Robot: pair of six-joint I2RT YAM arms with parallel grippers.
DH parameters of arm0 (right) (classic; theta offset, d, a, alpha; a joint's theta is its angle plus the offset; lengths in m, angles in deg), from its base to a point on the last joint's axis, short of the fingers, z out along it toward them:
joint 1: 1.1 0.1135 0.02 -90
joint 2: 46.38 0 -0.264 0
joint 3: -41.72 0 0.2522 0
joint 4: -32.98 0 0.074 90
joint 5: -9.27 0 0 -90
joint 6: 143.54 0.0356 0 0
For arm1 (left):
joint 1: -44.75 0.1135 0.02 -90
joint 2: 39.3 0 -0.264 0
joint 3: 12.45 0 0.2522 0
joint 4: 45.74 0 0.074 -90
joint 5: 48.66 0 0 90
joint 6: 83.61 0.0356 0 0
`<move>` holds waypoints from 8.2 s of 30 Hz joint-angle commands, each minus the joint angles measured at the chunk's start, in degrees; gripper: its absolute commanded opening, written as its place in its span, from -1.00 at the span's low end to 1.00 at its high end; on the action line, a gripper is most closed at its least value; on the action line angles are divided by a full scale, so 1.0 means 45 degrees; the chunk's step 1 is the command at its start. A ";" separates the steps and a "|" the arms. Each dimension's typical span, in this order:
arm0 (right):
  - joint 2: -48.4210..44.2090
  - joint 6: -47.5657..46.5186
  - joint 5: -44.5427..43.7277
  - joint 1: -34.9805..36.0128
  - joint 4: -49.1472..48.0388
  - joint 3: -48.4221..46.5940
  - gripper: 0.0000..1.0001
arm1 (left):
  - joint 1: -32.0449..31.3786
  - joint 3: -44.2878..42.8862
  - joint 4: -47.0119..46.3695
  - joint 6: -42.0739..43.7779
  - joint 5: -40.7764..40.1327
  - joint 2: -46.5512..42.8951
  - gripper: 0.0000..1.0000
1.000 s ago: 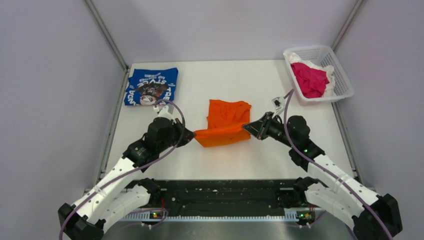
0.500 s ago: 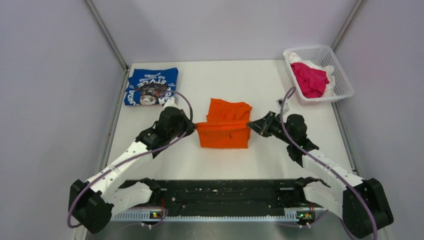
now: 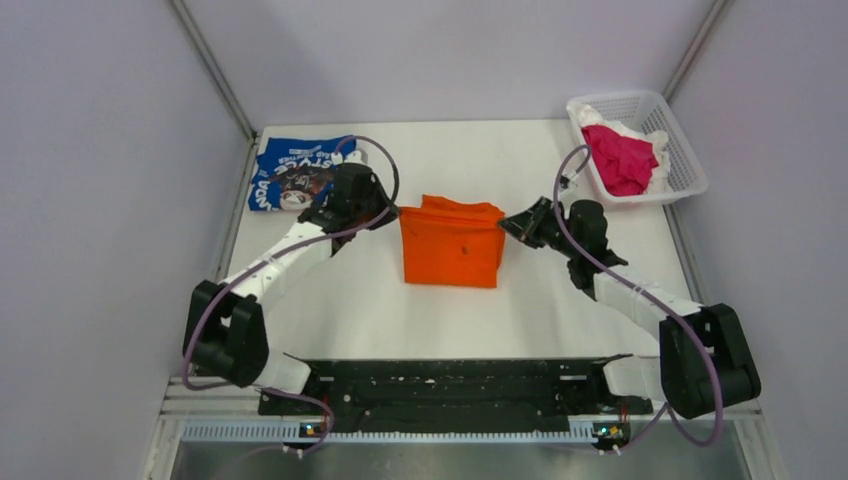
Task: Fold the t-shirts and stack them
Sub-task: Fold the long partially folded tshirt into a neat square, then smooth out wrinkles on the folded tshirt, then put the neatly folded tshirt into the corner of the board with the left arm
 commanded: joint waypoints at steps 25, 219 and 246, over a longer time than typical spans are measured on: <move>0.8294 -0.0468 0.0192 -0.1511 -0.2318 -0.4836 -0.86 | 0.1488 -0.8131 0.0882 0.1062 0.1636 0.9430 -1.00; -0.2615 -0.3380 -1.0984 -0.0804 0.6413 -0.1259 0.97 | 0.6058 -1.2738 0.1475 1.2302 -0.6429 1.0677 -1.00; -0.3308 -0.2881 -0.9607 -0.0804 0.7263 -0.1429 0.97 | 0.6170 -1.0570 0.1073 0.6243 -0.0619 0.6502 0.97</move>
